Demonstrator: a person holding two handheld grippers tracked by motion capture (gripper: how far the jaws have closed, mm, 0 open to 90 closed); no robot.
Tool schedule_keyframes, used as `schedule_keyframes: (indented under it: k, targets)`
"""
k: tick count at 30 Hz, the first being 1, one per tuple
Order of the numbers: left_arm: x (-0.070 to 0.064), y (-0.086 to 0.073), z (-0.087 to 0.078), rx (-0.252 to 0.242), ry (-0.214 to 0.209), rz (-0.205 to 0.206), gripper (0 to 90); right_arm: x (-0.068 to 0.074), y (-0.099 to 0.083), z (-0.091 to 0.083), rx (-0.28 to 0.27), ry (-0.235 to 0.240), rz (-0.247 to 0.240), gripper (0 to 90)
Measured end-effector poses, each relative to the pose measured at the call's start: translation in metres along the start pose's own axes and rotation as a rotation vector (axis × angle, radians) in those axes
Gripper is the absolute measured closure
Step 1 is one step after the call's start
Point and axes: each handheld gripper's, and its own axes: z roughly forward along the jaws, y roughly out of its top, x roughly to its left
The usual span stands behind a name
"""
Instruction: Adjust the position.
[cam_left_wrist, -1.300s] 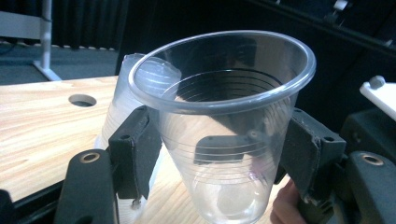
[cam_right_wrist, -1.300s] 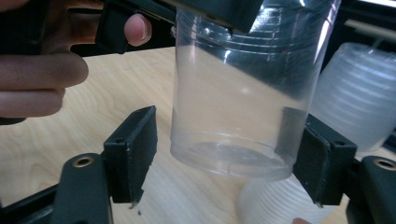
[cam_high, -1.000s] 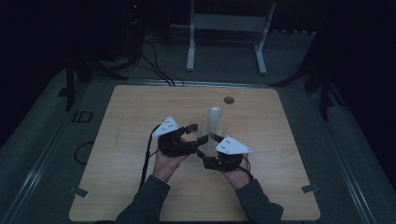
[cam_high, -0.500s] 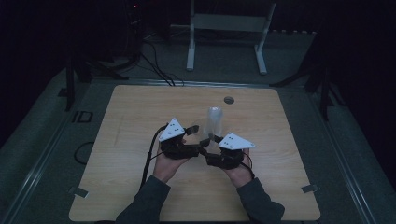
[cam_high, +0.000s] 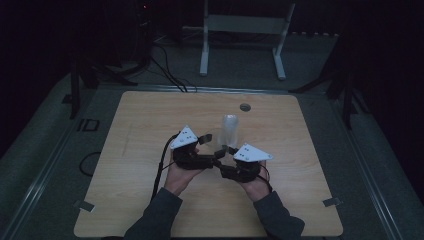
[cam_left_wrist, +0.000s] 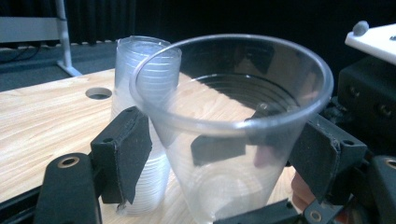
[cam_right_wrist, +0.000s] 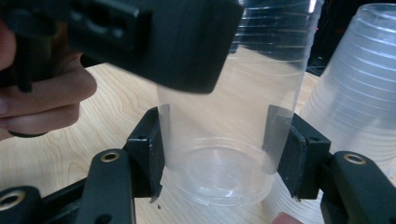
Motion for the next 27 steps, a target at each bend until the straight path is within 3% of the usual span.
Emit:
schedule_keyframes:
  k: [14,27]
  targets:
    - [0.0010,-0.0019,-0.0010,-0.026,-0.011,-0.017,27.8,0.0026,-0.0058,0.0039,0.008,0.038,-0.004,41.1]
    - [-0.0007,-0.0029,-0.0007,-0.020,0.010,0.017,29.7,-0.0009,-0.0058,0.0030,0.024,0.022,0.003,33.1]
